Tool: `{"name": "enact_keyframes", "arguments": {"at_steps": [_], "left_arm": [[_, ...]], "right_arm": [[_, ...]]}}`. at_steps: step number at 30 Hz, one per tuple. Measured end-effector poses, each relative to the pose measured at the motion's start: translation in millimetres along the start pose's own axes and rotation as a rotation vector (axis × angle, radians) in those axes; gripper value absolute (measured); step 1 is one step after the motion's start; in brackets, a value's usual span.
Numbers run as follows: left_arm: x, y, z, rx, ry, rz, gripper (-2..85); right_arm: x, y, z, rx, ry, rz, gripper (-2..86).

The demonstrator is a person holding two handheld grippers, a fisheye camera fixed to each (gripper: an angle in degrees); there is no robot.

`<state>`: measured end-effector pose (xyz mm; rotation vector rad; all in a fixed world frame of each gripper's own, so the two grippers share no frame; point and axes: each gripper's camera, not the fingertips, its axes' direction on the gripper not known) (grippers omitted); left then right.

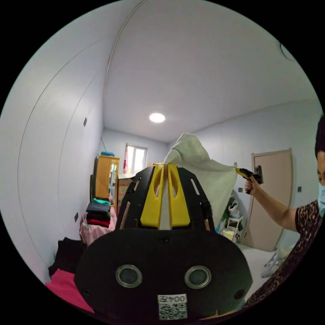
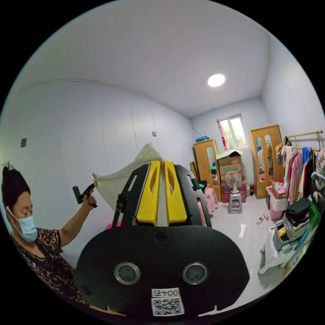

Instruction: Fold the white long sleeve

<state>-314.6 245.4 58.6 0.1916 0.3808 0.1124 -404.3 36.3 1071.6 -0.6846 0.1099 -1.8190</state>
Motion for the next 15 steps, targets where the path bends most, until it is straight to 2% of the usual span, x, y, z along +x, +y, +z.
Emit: {"name": "enact_keyframes", "arguments": {"at_steps": [3,6,9,11,15], "left_arm": [[0,15,-13,-0.037,0.095,0.042,1.1],[-2,70,-16,-0.215,0.143,0.071,1.0],[-5,163,-16,-0.454,0.160,0.033,0.9],[-3,257,-28,-0.577,0.144,-0.079,0.9],[6,380,-50,-0.689,0.050,-0.319,1.0]], "right_arm": [[-2,47,-27,-0.048,-0.055,-0.023,2.4],[5,140,-37,-0.186,-0.067,-0.011,2.5],[22,268,-35,-0.359,-0.051,0.069,2.6],[40,386,-30,-0.496,-0.006,0.180,2.6],[67,557,-30,-0.627,0.038,0.381,2.6]]}}
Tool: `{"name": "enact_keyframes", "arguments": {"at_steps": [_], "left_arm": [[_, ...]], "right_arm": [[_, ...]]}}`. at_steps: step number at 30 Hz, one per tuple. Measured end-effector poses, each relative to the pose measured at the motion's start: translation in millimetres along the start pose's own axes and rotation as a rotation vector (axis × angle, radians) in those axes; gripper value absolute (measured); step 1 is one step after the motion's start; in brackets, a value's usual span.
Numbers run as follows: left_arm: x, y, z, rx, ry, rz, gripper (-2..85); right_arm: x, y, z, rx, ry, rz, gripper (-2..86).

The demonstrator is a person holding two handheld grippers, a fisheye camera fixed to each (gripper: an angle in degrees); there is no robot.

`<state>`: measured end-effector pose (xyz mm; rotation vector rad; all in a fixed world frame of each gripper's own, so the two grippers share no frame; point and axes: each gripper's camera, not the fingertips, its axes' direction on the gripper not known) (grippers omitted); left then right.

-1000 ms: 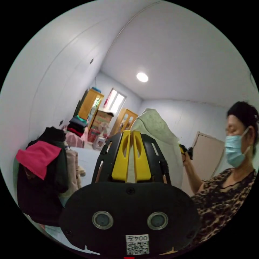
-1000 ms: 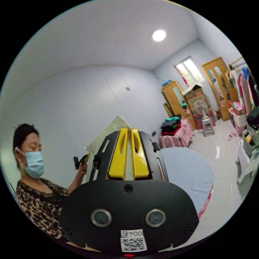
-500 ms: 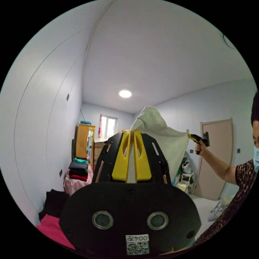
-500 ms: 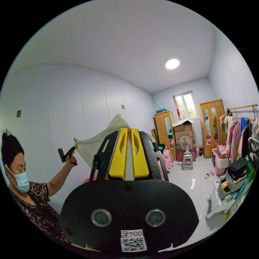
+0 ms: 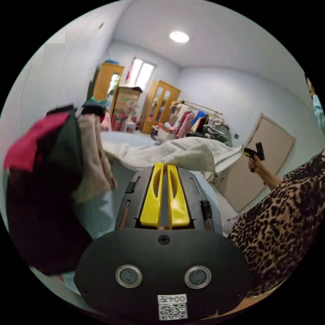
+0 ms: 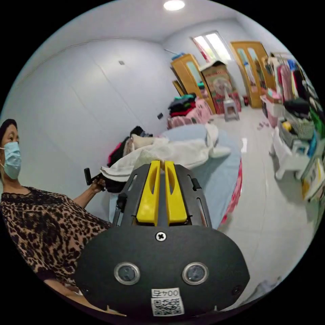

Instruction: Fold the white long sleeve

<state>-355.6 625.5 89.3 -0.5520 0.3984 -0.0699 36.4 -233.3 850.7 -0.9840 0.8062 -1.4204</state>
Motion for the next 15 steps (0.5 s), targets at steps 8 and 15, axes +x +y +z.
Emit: {"name": "enact_keyframes", "arguments": {"at_steps": [8,15], "left_arm": [[-13,55,58,-0.234,-0.073,-0.228,1.1],[10,-12,25,-0.206,-0.013,-0.158,1.1]], "right_arm": [[89,170,141,-0.340,0.120,0.157,2.6],[126,237,105,-0.302,0.106,0.191,2.7]]}}
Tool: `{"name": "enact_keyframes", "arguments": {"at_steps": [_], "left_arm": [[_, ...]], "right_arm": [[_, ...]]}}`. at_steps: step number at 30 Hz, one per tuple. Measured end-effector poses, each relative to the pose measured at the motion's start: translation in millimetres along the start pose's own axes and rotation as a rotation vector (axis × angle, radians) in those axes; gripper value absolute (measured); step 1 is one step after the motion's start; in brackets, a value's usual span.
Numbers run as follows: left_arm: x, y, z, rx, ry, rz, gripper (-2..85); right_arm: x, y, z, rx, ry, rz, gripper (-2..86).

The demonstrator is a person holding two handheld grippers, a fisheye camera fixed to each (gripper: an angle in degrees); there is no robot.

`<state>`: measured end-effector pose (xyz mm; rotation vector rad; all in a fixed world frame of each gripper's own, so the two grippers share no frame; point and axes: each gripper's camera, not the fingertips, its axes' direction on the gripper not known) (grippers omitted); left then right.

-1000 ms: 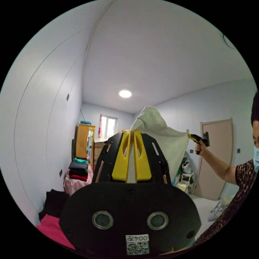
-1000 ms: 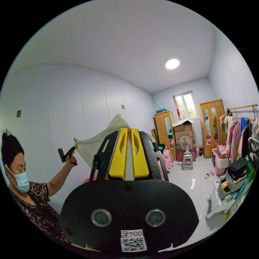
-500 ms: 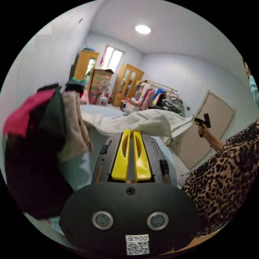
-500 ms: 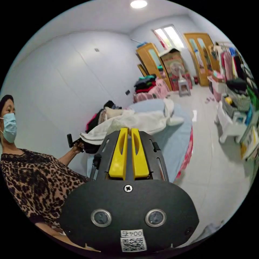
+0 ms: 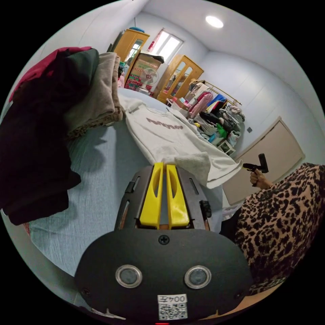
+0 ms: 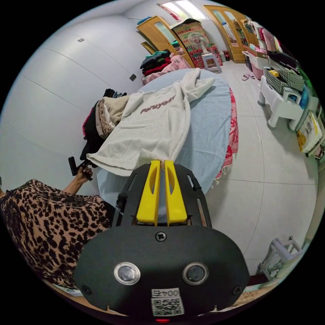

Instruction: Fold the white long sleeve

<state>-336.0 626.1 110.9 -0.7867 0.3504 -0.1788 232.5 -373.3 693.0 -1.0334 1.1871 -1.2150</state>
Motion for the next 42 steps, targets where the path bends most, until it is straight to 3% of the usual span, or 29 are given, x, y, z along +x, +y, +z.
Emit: {"name": "enact_keyframes", "arguments": {"at_steps": [6,14,23,25,29,33,35,42], "left_arm": [[18,-16,-48,-0.025,0.018,0.018,1.0],[16,-28,-23,-0.199,-0.081,-0.067,1.5],[23,-62,-75,-0.291,-0.164,-0.110,1.3],[23,-59,-95,-0.308,-0.198,-0.125,1.4],[47,-79,-123,-0.237,-0.215,-0.090,2.4],[93,-116,-87,-0.263,-0.162,0.020,3.1],[126,-136,-47,-0.328,-0.137,0.099,3.9],[204,-173,37,-0.437,-0.128,0.321,7.8]], "right_arm": [[45,71,-7,-0.024,0.014,0.001,2.7],[125,177,101,-0.261,0.112,0.042,4.5],[71,197,85,-0.321,0.386,-0.196,13.7],[64,196,90,-0.304,0.333,-0.236,13.9],[82,199,184,-0.465,0.319,-0.290,15.7],[126,210,291,-0.630,0.261,-0.228,13.6],[150,222,342,-0.689,0.334,-0.195,11.0],[192,277,398,-0.809,0.501,-0.208,7.5]]}}
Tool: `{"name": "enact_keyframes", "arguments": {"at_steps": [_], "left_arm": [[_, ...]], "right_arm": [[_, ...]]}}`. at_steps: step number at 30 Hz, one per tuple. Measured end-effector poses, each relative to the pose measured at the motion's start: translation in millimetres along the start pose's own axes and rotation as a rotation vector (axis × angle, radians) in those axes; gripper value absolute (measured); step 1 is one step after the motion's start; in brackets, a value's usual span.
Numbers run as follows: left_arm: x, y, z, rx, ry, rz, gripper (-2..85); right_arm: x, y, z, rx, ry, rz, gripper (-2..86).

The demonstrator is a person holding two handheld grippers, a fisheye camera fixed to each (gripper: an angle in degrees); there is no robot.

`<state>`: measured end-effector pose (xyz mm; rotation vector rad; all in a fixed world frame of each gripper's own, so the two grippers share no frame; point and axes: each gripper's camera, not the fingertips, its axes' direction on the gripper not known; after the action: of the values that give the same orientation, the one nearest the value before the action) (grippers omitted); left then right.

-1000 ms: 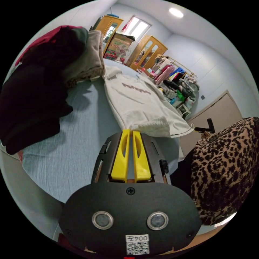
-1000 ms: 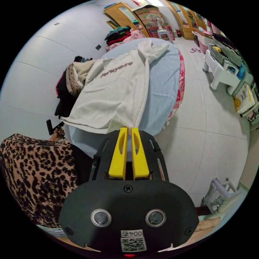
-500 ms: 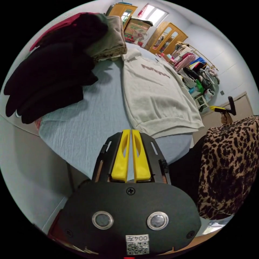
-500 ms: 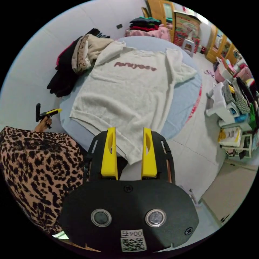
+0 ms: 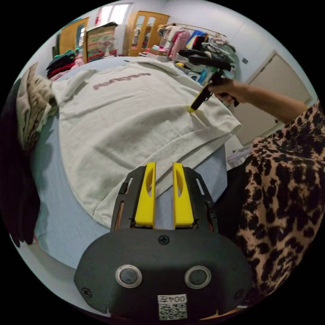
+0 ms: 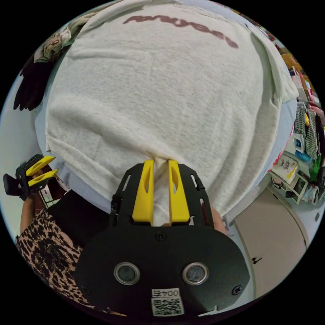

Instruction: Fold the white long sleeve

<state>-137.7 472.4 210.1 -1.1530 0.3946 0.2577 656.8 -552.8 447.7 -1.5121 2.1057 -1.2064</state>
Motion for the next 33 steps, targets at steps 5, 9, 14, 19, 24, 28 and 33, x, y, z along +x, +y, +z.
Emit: {"name": "enact_keyframes", "arguments": {"at_steps": [5,9,14,19,24,28,33], "left_arm": [[25,-33,24,-0.097,-0.092,0.127,9.4],[36,-47,34,-0.144,-0.137,0.182,10.2],[42,-59,41,-0.178,-0.180,0.217,9.7],[36,-64,39,-0.180,-0.162,0.207,7.3],[42,-64,24,-0.141,-0.160,0.239,2.0],[46,-61,-3,-0.102,-0.134,0.239,0.8],[49,-51,-21,-0.062,-0.084,0.244,0.3]], "right_arm": [[17,22,48,-0.056,-0.031,0.024,7.3],[26,43,76,-0.067,-0.041,0.020,7.1],[42,74,113,-0.070,-0.066,0.130,6.8],[37,94,141,-0.109,0.005,0.056,6.8],[34,111,165,-0.140,0.059,0.059,7.0],[39,129,180,-0.144,0.068,0.042,7.3],[52,148,190,-0.145,0.037,0.039,7.5]]}}
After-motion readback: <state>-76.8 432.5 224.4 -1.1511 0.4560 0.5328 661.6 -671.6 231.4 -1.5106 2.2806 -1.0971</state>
